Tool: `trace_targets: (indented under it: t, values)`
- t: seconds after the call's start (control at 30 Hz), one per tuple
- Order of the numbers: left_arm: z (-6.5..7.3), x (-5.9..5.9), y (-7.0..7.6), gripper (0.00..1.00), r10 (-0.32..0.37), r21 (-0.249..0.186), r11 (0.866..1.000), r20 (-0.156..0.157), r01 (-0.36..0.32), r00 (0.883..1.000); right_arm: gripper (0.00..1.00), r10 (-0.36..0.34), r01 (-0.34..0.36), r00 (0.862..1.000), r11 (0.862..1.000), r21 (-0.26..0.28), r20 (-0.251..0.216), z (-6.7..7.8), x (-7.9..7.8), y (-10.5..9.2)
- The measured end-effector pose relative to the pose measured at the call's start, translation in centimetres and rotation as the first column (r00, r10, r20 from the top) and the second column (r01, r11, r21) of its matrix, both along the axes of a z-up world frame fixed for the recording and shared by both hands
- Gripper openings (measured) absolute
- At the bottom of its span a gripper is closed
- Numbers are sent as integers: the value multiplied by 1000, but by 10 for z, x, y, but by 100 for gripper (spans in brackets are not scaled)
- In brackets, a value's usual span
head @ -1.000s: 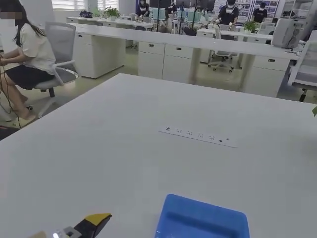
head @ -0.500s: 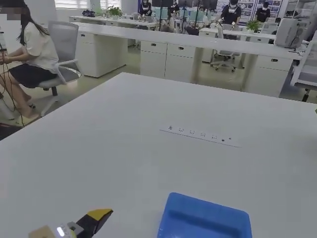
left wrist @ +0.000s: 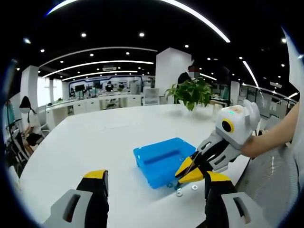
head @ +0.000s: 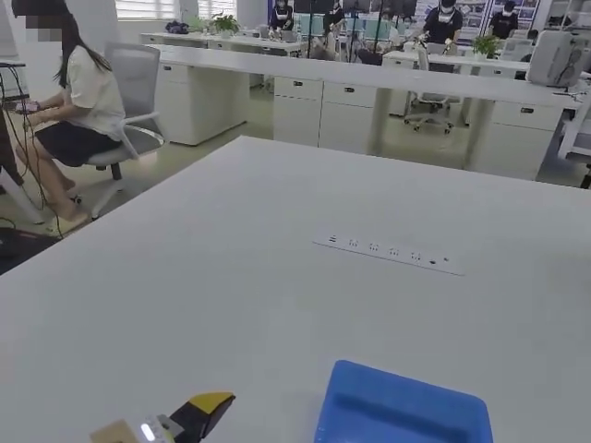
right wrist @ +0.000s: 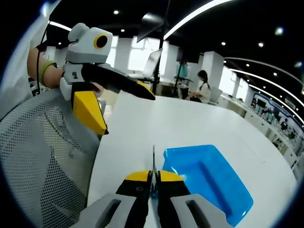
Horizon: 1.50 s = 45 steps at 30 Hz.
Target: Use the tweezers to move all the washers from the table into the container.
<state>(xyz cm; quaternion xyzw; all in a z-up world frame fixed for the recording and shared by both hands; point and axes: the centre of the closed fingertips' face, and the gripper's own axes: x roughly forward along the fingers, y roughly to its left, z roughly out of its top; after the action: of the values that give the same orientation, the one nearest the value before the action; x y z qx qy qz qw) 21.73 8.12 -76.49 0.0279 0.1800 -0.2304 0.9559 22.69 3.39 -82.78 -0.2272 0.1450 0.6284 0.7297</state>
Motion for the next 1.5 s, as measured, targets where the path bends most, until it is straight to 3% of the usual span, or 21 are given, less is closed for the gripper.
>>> trace_targets:
  t: [0.33, 1.0, 1.07, 1.13, 1.33, 1.5]
  values:
    - [0, 0, 0, 84, -3, -3, 1000, -1, 3, 1000, 1, -11, 11, 1000, 999, -39, -4, -4, -8, -14]
    - [-2, -1, -3, 83, -20, 0, 1000, -10, 20, 1000, 1, -83, 78, 994, 994, -78, -73, -5, -24, -52]
    - [-2, -2, -3, 83, -24, -1, 1000, -12, 24, 1000, 1, -92, 86, 993, 993, -76, -75, -4, -24, -54]
    - [-2, -2, -4, 83, -25, 1, 1000, -11, 25, 1000, 1, -103, 100, 991, 994, -41, -81, 3, -20, -51]
    - [-2, -2, -4, 83, -28, -1, 1000, -14, 28, 1000, 1, -78, 78, 997, 997, -12, -6, 11, 0, -22]
    - [-2, -1, -3, 83, -22, 1, 1000, -15, 22, 1000, 1, -5, 9, 998, 998, -61, 67, 1, 3, -2]
